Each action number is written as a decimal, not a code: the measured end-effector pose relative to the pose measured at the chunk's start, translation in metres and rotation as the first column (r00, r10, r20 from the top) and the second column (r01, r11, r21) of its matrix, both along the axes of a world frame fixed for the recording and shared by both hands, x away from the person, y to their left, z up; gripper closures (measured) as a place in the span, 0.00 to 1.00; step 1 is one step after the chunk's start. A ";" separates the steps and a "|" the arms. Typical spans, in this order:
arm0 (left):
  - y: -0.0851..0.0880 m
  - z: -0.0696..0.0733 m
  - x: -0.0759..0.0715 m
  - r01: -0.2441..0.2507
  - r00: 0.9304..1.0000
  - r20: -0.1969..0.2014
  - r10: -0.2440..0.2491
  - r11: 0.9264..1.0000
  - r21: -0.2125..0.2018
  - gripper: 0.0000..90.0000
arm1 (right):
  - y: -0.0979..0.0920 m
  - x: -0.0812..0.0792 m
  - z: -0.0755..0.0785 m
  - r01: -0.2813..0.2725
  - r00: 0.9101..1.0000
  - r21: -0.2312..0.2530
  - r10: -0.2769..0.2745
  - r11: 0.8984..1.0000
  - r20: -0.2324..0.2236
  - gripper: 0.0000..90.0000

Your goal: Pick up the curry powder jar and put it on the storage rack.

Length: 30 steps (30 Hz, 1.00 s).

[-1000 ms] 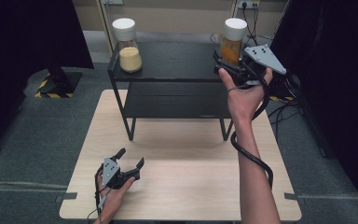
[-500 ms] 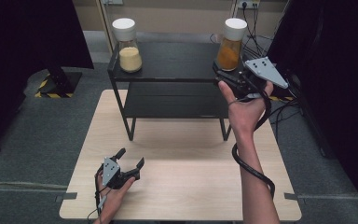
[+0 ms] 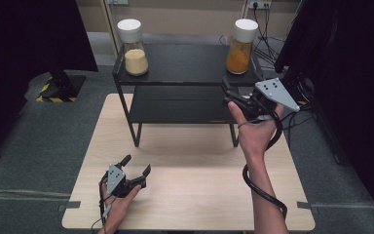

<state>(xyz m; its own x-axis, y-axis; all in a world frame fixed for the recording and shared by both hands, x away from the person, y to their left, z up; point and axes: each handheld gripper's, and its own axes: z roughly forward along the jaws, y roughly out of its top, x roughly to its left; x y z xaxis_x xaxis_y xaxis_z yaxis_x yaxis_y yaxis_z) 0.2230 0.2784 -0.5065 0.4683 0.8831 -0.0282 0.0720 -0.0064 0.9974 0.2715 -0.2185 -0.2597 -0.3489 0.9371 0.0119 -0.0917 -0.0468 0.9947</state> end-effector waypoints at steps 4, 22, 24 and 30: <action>0.000 0.000 0.000 0.000 1.000 -0.001 0.000 1.000 -0.001 0.15 | -0.001 -0.004 -0.006 -0.008 1.000 -0.001 0.008 1.000 -0.003 0.12; -0.001 0.000 0.000 0.000 1.000 0.001 0.000 1.000 0.003 0.15 | -0.003 -0.020 -0.037 -0.032 0.999 -0.005 0.032 0.999 -0.029 0.12; -0.001 0.000 0.000 -0.001 1.000 0.002 0.000 1.000 0.003 0.15 | -0.003 -0.022 -0.039 -0.033 0.999 -0.003 0.032 0.999 -0.034 0.12; -0.001 0.000 0.000 -0.001 1.000 0.003 0.001 1.000 0.003 0.15 | -0.005 -0.026 -0.047 -0.035 0.999 -0.006 0.035 0.999 -0.038 0.12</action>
